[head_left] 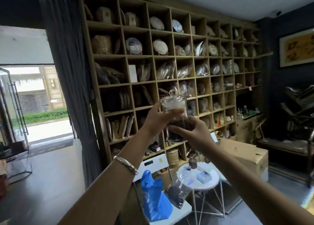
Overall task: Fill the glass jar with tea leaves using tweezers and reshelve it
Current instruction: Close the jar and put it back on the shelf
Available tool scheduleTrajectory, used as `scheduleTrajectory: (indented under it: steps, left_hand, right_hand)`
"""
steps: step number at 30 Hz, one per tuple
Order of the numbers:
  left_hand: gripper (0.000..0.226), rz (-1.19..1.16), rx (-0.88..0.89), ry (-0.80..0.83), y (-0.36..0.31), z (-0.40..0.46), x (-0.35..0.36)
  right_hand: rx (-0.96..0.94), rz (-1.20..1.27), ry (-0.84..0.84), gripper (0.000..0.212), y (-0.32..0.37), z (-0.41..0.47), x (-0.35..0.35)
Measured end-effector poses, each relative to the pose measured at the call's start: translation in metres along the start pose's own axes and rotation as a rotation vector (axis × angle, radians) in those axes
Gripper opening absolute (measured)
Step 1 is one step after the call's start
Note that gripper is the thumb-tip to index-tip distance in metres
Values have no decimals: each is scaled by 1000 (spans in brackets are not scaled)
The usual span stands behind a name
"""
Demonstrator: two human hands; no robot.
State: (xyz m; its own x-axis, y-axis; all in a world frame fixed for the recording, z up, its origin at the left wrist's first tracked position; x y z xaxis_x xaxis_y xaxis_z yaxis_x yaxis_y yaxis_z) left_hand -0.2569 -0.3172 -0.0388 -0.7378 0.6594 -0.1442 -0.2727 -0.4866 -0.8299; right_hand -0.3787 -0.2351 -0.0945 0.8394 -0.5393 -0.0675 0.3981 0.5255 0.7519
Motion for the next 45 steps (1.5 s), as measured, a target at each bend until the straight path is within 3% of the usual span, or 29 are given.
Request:
scheduleTrajectory:
  steps: [9,16,25,40,43,45]
  left_hand:
    - [53,23,-43,17,98,157,-32]
    - [80,-4,-35,36,180,273,-49]
    - [83,-28,-13,42,287,439,-81]
    - [64,71,-53,-134,428,664,-71]
    - [68,90,-67,-228,454,715,-66]
    - [56,121,-86,-300,470,749,-65]
  right_hand:
    - [15,-45,-5,60,-123,146,3]
    - [23,-83,-32,48,-212,250,-4]
    - [38,-109,-15,52,-330,402,-7]
    - [20,-42,148,58,-522,623,-63]
    - [10,-4,211,55,-561,679,-77]
    - [-9,0,253,53,-582,716,-84]
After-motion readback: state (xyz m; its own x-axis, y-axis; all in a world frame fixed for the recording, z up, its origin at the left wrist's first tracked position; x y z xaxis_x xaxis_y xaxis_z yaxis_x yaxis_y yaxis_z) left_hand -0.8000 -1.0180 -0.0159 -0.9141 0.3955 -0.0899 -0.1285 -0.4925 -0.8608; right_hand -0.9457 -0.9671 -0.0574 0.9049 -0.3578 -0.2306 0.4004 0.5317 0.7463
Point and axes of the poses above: each hand's wrist, its own z-axis towards the middle knuckle, its own x-axis out of the palm, y = z × x, the point moved 1 cm from there along z, towards the middle knuckle
